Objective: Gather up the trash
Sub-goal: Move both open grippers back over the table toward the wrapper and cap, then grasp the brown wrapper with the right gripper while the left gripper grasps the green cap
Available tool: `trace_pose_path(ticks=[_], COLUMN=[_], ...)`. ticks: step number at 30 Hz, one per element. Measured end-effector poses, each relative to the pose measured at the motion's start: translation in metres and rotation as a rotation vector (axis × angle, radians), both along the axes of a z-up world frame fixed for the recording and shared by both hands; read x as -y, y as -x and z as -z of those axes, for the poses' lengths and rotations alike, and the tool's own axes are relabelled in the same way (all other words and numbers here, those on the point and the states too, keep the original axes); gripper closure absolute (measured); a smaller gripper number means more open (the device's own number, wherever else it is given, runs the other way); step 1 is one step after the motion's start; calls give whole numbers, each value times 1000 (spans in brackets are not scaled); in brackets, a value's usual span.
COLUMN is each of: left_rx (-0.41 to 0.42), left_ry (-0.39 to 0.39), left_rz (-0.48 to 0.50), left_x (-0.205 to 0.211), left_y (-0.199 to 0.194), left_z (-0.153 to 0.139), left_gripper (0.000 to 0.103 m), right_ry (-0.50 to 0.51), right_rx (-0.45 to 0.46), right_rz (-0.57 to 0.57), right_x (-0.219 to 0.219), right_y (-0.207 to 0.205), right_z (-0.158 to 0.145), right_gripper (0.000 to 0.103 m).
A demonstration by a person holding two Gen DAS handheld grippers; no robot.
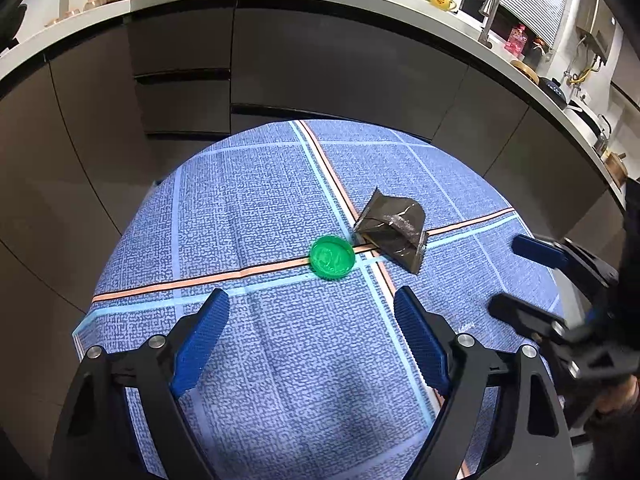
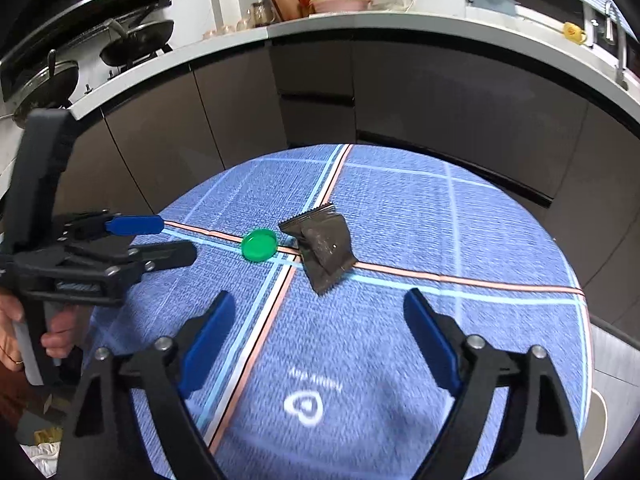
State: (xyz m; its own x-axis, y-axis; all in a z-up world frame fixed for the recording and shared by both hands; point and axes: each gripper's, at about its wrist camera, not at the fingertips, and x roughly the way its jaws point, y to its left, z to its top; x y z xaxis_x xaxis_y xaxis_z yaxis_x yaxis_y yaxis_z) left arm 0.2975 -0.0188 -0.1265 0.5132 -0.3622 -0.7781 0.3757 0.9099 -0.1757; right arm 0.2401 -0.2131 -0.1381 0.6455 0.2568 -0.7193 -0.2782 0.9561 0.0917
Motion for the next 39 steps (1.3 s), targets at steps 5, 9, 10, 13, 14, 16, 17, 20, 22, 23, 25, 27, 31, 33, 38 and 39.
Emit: trace_pose_path(ticks=[5, 9, 10, 13, 14, 16, 17, 20, 22, 23, 25, 27, 31, 33, 38, 39], left_rx=[-12, -14, -15, -13, -13, -21, -26, -34, -22, -16, -2, 4, 20, 19, 12, 11], left_ry=[17, 16, 13, -4, -9, -13, -16, -35, -47, -51, -59, -63, -86, -100, -154, -164], left_rz=[26, 40, 45, 54, 53, 53, 54, 66, 84, 91, 107, 119, 131, 140, 144, 140], left_x=[-4, -4, -4, -2, -2, -1, 0, 5, 11, 12, 18, 23, 34, 39, 49, 50], left_y=[-7, -12, -13, -14, -15, -17, -18, -20, -21, -20, -20, -21, -30, -35, -41, -43], left_z=[7, 10, 12, 13, 14, 16, 18, 21, 21, 20, 19, 19, 20, 24, 36, 38], left_gripper=[22, 22, 22, 22, 22, 21, 21, 21, 21, 21, 21, 22, 28, 32, 39, 39], right_ry=[-32, -14, -11, -13, -13, -10, -15, -27, -24, -29, -45, -60, -44, -53, -47, -44], right_rx=[-48, -56, -57, -63, -64, -69, -71, -78, -85, -91, -84, -73, -56, -56, -43, -43], right_rz=[6, -13, -14, -7, -7, -13, -18, -23, -22, -23, -16, -6, 9, 14, 29, 33], right_x=[-6, -14, -15, -16, -16, -18, -18, -21, -23, -22, -21, -18, -11, -7, 0, 2], right_y=[-29, -48, -52, -65, -68, -74, -76, -81, -84, -85, -84, -81, -69, -62, -44, -41], right_z=[13, 18, 19, 24, 25, 30, 32, 37, 39, 41, 40, 36, 29, 27, 22, 22], right_gripper=[24, 27, 28, 32, 32, 32, 33, 49, 66, 74, 82, 84, 85, 85, 85, 85])
